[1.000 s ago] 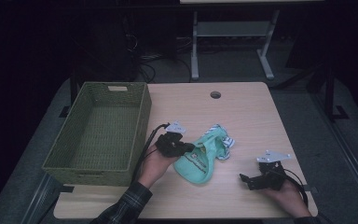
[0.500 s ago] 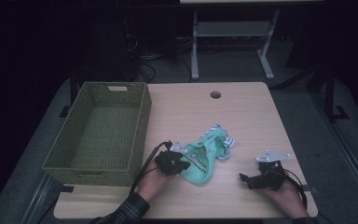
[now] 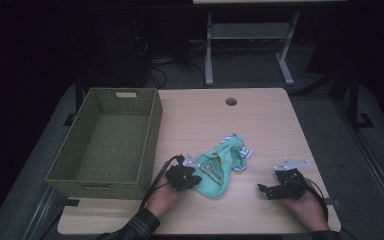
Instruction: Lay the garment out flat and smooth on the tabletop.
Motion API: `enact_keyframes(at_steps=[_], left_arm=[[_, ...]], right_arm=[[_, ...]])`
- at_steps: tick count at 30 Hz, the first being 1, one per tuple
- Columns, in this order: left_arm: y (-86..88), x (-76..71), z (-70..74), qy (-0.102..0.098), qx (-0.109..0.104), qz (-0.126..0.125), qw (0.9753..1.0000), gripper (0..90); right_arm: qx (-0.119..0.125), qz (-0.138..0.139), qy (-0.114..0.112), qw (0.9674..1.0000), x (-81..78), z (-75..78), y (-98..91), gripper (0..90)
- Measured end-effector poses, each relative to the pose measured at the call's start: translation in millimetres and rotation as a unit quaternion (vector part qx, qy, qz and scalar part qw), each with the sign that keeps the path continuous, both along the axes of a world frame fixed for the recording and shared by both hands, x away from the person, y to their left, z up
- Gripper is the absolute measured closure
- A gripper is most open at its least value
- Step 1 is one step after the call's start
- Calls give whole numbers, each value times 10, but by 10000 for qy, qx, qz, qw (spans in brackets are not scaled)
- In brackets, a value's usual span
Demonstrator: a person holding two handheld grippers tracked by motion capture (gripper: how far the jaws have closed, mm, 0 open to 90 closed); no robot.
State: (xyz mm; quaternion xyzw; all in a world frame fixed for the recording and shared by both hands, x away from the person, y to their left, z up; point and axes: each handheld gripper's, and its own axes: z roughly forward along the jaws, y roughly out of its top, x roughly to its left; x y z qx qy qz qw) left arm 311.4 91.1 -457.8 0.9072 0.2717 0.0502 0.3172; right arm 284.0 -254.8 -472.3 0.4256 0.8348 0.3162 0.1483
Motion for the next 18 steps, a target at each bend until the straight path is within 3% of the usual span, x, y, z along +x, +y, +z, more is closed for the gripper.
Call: enact_keyframes(at_steps=[11, 18], left_arm=[[-7, 16, 10, 47, 51, -28, 10000, 896], [0, 36, 14, 126, 49, -39, 9999, 895]], right_arm=[[429, 74, 40, 9990, 175, 213, -83, 427], [548, 177, -1, 9983, 303, 302, -86, 506]])
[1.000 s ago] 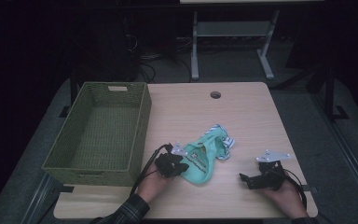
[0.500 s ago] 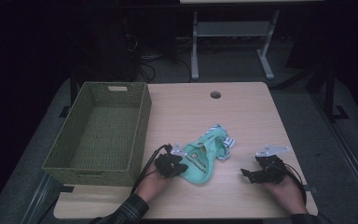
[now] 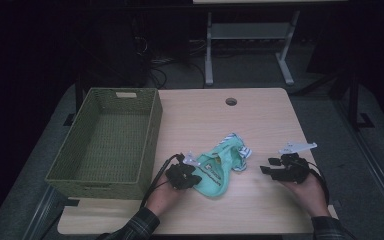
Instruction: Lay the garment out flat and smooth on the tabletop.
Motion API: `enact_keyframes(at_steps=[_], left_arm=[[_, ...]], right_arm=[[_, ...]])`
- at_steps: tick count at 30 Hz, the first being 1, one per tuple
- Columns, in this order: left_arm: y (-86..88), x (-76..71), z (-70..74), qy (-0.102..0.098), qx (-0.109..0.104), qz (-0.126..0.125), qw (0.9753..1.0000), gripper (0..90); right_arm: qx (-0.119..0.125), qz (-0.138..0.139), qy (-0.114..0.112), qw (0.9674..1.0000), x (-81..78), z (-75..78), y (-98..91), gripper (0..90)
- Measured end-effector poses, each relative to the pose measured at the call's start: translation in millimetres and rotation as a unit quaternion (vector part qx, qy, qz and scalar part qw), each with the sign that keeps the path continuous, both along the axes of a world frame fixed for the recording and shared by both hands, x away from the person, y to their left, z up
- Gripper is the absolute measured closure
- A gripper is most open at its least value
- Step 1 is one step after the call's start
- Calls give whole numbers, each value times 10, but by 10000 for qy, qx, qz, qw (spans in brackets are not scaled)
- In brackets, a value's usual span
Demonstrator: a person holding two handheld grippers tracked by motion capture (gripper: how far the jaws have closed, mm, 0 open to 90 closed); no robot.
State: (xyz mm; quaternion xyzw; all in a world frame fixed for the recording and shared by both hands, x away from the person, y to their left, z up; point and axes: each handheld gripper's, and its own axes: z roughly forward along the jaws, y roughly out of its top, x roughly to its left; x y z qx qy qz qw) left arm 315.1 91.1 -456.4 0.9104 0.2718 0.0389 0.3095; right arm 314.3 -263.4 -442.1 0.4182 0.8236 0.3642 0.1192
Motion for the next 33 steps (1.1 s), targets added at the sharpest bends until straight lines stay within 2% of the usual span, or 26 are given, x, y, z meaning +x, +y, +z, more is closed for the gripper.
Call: enact_keyframes(at_steps=[5, 15, 22, 33], left_arm=[[0, 3, -1, 32, -28, 25, 10000, 895], [8, 8, -2, 31, -37, -5, 10000, 894], [8, 5, -2, 39, -42, 2, 10000, 892], [-1, -2, -9, -6, -88, 36, 10000, 891]], right_arm=[[-3, 24, -131, 9999, 79, 73, -13, 540], [185, 88, -142, 9997, 346, 199, 0, 597], [179, 175, -124, 9996, 530, 296, 111, 632], [201, 353, -100, 9991, 777, 336, 298, 658]])
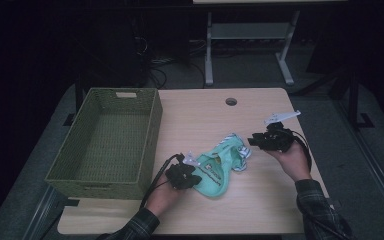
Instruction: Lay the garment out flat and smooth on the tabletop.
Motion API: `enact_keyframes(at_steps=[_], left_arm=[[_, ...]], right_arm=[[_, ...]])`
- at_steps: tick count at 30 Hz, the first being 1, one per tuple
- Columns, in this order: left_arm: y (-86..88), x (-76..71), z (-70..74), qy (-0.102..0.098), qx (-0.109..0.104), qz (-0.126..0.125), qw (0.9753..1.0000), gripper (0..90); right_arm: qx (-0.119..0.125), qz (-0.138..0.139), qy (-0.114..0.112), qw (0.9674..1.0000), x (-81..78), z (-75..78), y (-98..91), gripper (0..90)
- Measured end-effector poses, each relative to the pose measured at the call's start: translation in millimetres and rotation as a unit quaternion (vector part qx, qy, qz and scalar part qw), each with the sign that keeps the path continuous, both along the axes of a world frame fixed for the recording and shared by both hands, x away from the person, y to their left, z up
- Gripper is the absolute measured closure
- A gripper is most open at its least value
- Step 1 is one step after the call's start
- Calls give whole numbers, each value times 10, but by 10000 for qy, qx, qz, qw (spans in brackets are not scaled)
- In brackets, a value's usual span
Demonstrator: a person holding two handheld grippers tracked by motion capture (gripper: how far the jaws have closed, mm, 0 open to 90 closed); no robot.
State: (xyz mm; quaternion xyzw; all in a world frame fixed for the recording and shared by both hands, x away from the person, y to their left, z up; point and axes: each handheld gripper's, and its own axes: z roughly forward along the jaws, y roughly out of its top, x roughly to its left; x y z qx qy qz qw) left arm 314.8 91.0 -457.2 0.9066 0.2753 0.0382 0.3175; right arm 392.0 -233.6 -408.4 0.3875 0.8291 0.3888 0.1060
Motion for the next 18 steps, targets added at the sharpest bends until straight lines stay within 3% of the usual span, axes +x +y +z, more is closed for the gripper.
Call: enact_keyframes(at_steps=[18], left_arm=[[-11, -11, 8, -47, 101, -30, 9999, 890]], right_arm=[[-133, 180, 252, 9994, 329, -106, 320, 676]])
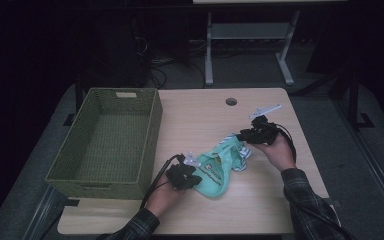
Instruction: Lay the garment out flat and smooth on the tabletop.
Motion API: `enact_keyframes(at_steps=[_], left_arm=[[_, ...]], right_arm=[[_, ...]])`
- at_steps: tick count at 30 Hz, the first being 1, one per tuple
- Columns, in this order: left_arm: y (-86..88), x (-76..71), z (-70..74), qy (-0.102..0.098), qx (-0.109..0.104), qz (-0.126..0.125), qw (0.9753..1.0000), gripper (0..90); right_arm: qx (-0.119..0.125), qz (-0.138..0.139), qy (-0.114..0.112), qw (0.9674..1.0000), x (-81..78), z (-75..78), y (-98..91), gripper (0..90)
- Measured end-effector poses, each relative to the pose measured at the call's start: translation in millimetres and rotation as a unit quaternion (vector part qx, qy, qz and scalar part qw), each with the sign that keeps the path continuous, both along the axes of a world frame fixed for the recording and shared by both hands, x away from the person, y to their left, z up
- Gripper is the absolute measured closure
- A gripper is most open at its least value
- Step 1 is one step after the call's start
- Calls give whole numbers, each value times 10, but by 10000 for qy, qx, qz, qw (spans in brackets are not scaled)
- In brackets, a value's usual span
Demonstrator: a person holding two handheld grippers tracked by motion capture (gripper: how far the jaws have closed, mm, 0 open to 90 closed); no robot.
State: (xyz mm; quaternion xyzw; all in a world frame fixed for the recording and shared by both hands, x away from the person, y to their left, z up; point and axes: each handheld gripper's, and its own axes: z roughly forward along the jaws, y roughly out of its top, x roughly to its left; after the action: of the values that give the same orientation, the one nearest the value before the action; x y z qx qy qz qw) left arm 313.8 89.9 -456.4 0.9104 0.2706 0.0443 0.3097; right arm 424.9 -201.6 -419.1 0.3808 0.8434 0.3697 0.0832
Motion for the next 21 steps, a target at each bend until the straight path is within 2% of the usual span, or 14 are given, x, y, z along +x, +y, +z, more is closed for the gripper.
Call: enact_keyframes(at_steps=[12, 15, 19, 21], left_arm=[[-9, -5, 6, 19, 25, 15, 10000, 893], [-7, -3, 8, 3, 56, -10, 10000, 893], [-4, -1, 9, -14, 88, -27, 10000, 893], [-6, -2, 8, -12, 78, -22, 10000, 893]], right_arm=[[-158, 58, 248, 9996, 159, -195, 139, 684], [-265, 87, 300, 9992, 180, -254, 174, 692], [-456, 97, 353, 9983, 190, -339, 222, 725], [-498, 98, 278, 9983, 181, -374, 237, 770]])
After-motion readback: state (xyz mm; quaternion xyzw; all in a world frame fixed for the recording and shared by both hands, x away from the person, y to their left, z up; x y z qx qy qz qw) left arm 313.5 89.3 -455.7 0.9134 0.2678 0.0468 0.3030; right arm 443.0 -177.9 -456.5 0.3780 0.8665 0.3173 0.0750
